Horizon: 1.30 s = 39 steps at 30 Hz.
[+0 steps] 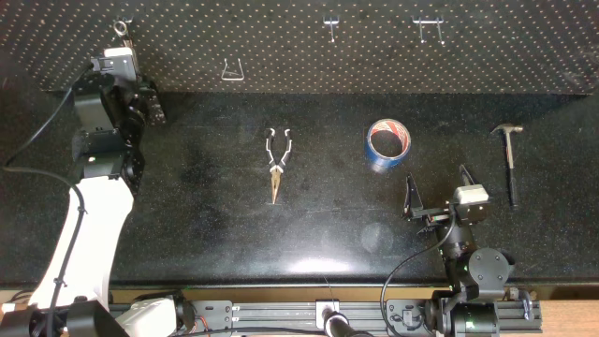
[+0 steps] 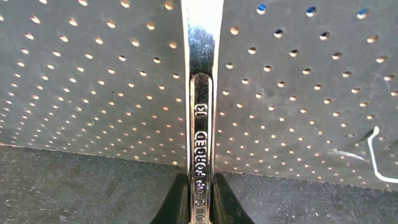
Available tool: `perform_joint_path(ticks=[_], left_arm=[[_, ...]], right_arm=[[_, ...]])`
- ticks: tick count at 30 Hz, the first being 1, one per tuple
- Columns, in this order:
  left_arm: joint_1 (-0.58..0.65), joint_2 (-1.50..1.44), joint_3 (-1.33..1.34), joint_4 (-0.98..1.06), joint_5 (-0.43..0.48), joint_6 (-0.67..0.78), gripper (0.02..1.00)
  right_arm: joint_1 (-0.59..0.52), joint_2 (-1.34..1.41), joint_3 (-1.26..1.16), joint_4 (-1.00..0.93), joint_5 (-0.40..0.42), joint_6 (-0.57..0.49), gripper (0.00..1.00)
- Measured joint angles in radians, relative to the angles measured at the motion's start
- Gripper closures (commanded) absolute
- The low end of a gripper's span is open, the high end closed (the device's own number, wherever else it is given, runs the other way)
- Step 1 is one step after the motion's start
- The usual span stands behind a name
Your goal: Place Tools Onto Pegboard
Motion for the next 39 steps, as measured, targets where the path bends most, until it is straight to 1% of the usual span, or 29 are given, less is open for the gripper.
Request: perform_joint_path(ticks=[4,5,8,14,19,22,31,36,39], left_arm=[[-0.018,-0.001,0.003,-0.066,0.034,0.0,0.989],[-0.026,-0.013,0.003,-0.109,0.034,0.0,0.989],[-0.026,-0.069,0.006,-0.167,-0.018,0.0,0.989],[-0.026,-0.082,0.008,-0.17,-0.046,0.0,0.989],[-0.025,-0.106,0.008,-0.179,-0.106,-0.001,0.989],[-0.008,-0.108,0.009,-0.224,-0.116,-0.019,0.989],[-0.005,-0.106,0.009,-0.211,-0.121,-0.023,0.989],[-0.005,-0.083,0.009,-0.15,-0.123,-0.023,0.989],[-0.005,-0.059,0.009,-0.151,-0.123,-0.023,0.989]], right_arm=[[0.0,0.0,0.0,0.0,0.0,0.0,0.009],[0.0,0.0,0.0,0.0,0.0,0.0,0.009],[0.0,0.0,0.0,0.0,0.0,0.0,0.009],[0.0,0.0,0.0,0.0,0.0,0.0,0.009],[0.0,0.0,0.0,0.0,0.0,0.0,0.009],[0.0,0.0,0.0,0.0,0.0,0.0,0.009],[0.0,0.0,0.0,0.0,0.0,0.0,0.009],[0.0,0.0,0.0,0.0,0.0,0.0,0.009],[0.0,0.0,0.0,0.0,0.0,0.0,0.009]])
